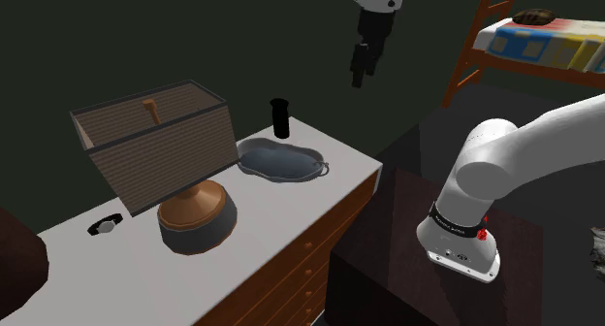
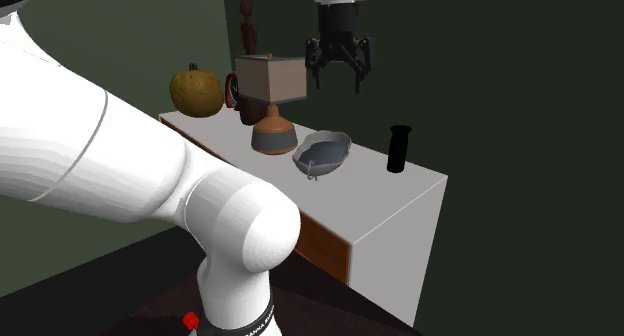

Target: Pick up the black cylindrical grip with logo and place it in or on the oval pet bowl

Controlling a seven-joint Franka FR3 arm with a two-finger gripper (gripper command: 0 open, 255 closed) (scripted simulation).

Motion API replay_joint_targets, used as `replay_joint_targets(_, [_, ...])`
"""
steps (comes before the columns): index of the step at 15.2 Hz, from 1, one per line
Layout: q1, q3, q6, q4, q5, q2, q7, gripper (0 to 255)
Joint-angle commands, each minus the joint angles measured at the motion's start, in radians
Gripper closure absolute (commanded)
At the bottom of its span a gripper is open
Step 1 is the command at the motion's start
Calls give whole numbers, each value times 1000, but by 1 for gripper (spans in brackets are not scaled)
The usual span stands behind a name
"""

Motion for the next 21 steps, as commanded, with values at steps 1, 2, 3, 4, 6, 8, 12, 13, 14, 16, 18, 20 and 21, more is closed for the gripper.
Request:
replay_joint_targets(1, [0, 0, 0, 0, 0, 0, 0, 0])
replay_joint_targets(2, [-2, -3, 24, 10, -3, 37, -6, 0])
replay_joint_targets(3, [-3, -5, 47, 21, -5, 75, -12, 0])
replay_joint_targets(4, [-4, -7, 69, 33, -8, 114, -18, 0])
replay_joint_targets(6, [-7, -12, 111, 62, -12, 191, -30, 0])
replay_joint_targets(8, [-9, -16, 148, 96, -16, 270, -41, 0])
replay_joint_targets(12, [-13, -22, 208, 180, -23, 429, -61, 0])
replay_joint_targets(13, [-14, -23, 220, 204, -25, 470, -66, 0])
replay_joint_targets(14, [-15, -24, 231, 230, -26, 510, -71, 0])
replay_joint_targets(16, [-16, -27, 249, 285, -29, 591, -80, 0])
replay_joint_targets(18, [-18, -28, 263, 345, -32, 672, -89, 0])
replay_joint_targets(20, [-19, -29, 271, 411, -34, 754, -97, 0])
replay_joint_targets(21, [-20, -30, 273, 446, -36, 795, -101, 0])
